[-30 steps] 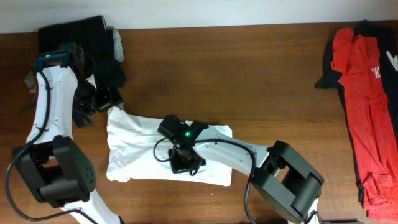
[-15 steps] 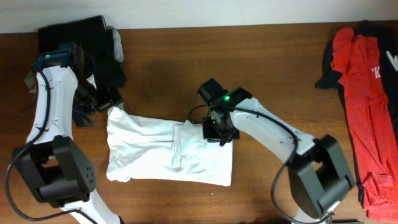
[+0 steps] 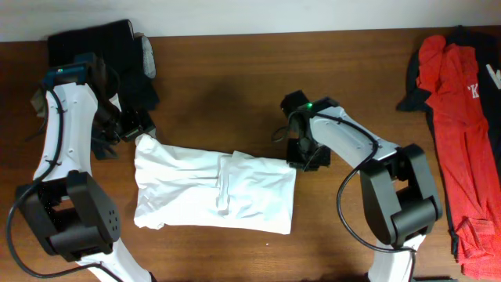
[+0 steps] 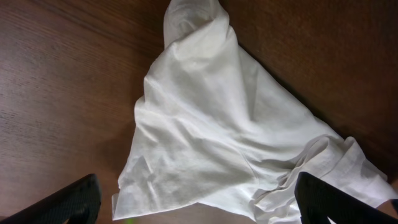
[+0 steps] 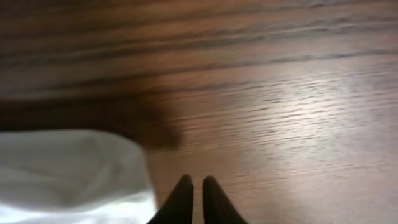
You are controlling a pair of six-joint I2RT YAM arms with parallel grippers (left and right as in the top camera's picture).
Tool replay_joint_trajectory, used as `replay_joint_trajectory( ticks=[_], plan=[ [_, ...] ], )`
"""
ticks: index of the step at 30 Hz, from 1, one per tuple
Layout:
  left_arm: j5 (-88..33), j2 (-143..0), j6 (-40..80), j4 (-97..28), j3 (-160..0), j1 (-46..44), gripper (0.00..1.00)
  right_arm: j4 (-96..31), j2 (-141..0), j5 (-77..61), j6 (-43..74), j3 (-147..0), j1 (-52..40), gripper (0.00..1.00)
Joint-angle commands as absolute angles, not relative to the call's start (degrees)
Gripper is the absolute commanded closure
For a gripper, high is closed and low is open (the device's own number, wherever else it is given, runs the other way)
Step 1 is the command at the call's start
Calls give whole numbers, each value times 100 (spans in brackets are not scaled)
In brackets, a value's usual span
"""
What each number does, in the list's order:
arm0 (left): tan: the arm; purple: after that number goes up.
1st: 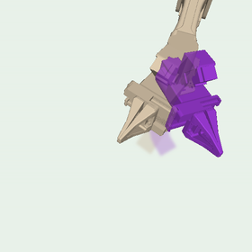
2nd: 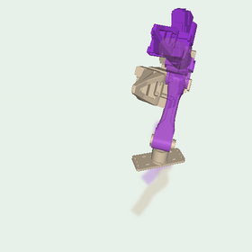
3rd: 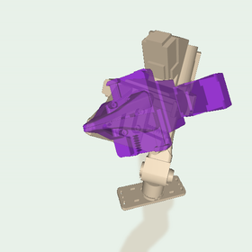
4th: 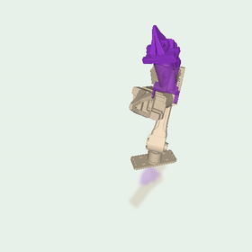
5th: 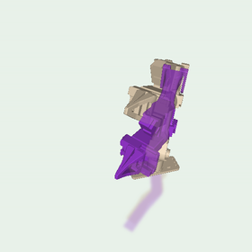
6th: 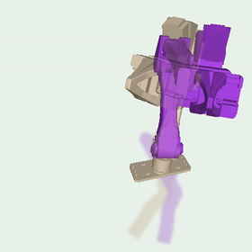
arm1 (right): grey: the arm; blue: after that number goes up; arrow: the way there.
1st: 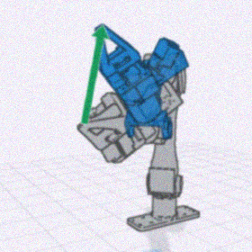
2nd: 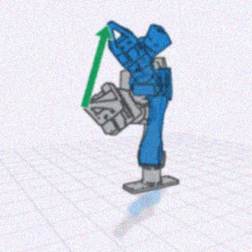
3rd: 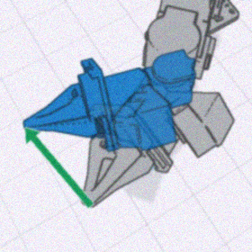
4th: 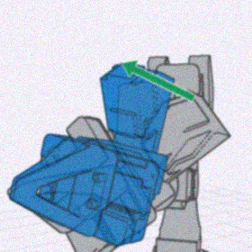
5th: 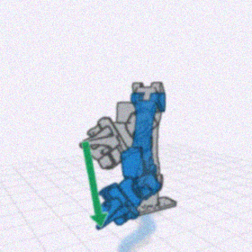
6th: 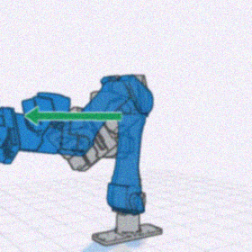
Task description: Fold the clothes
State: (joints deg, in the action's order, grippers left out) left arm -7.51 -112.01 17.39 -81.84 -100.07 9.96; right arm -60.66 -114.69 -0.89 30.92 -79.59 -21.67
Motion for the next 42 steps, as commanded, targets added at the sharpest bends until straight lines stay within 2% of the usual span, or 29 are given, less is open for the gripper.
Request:
replay_joint_trajectory(
  ticks=[1,2,3,4,5,6,8,11,18,20,21,23,25,29,40,41,42],
  plan=[
    [-775,-11155,1708,-8171,-10049,974,1,-6226,-11139,-152,3044,-7922,-2010,95],
    [-770,-11155,1708,-8171,-10049,974,1,-6337,-10910,-257,3044,-7922,-1984,92],
    [-770,-11155,1708,-8160,-10049,974,1,-6462,-10637,-462,3035,-7920,-1994,84],
    [-770,-11155,1708,-8147,-10049,974,1,-6573,-10484,-611,2982,-7920,-2023,72],
    [-773,-11155,1710,-8147,-10049,974,1,-6718,-10377,-775,2860,-7918,-2073,42],
    [-770,-11155,1708,-8152,-10049,974,1,-6829,-10370,-956,2746,-7909,-2154,36],
    [-773,-11155,1708,-8152,-10049,974,1,-6810,-10385,-1205,2571,-7649,-2421,34],
    [-770,-11155,1708,-8156,-10049,974,1,-6224,-10388,-1212,2840,-6995,-2755,21],
    [-773,-11155,1708,-8173,-10049,974,1,-4958,-10388,-1955,2950,-5898,-2812,25],
    [-773,-11155,1708,-8173,-10049,974,1,-4897,-10388,-1951,2963,-5830,-2812,37],
    [-773,-11155,1710,-8171,-10049,974,1,-4897,-10388,-1951,2965,-5828,-2812,49],
    [-773,-11155,1708,-8171,-10049,974,1,-4856,-10388,-1861,3114,-5830,-2810,79],
    [-773,-11155,1710,-8173,-10049,974,1,-4862,-10388,-1605,3319,-5830,-2805,96],
    [-773,-11155,1708,-8167,-10049,974,1,-4928,-10385,-1251,3350,-5830,-2648,96],
    [-773,-11163,1710,-8025,-10038,974,1,-6075,-10385,-296,2567,-6208,-886,95],
    [-773,-11163,1710,-7994,-10036,974,1,-6128,-10385,-290,2523,-6281,-873,88],
    [-773,-11163,1710,-7950,-10027,974,1,-6230,-10385,-287,2526,-6392,-860,77]
  ],
)
